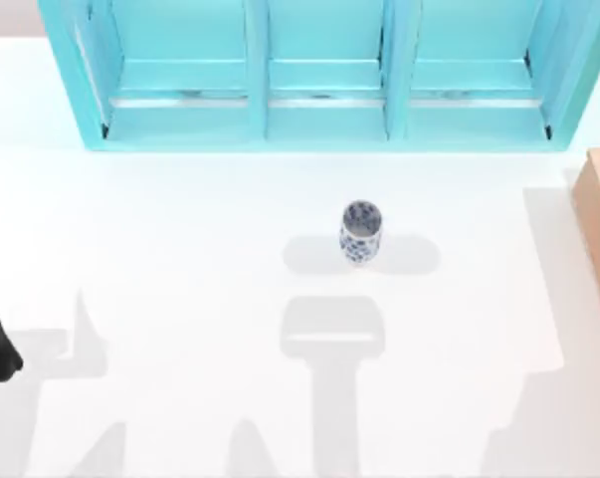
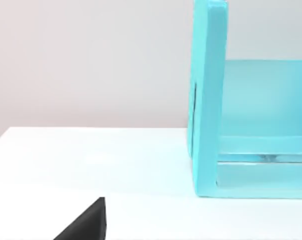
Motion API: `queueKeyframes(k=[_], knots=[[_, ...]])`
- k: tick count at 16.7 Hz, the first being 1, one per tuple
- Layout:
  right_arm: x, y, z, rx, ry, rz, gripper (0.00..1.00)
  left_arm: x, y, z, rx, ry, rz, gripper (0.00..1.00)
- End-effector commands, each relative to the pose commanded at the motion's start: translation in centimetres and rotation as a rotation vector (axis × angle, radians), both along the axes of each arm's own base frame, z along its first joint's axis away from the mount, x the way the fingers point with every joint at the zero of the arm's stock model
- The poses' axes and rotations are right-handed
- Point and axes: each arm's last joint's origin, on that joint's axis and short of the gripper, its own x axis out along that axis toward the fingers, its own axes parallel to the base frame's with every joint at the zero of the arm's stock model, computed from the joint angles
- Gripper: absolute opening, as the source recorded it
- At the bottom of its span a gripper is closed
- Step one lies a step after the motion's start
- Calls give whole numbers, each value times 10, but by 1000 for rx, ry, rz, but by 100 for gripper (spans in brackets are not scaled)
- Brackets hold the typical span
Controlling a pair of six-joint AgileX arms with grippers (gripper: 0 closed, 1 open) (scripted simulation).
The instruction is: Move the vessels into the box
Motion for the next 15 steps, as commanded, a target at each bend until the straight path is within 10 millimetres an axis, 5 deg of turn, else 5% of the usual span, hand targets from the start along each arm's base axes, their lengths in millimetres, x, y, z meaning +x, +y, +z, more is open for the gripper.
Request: queueKeyframes(k=[9,15], knots=[[3,-2,7,7,10,1,100,0,0,0,0,0,0,100],[4,-2,77,1,17,2,100,0,0,0,0,0,0,100]])
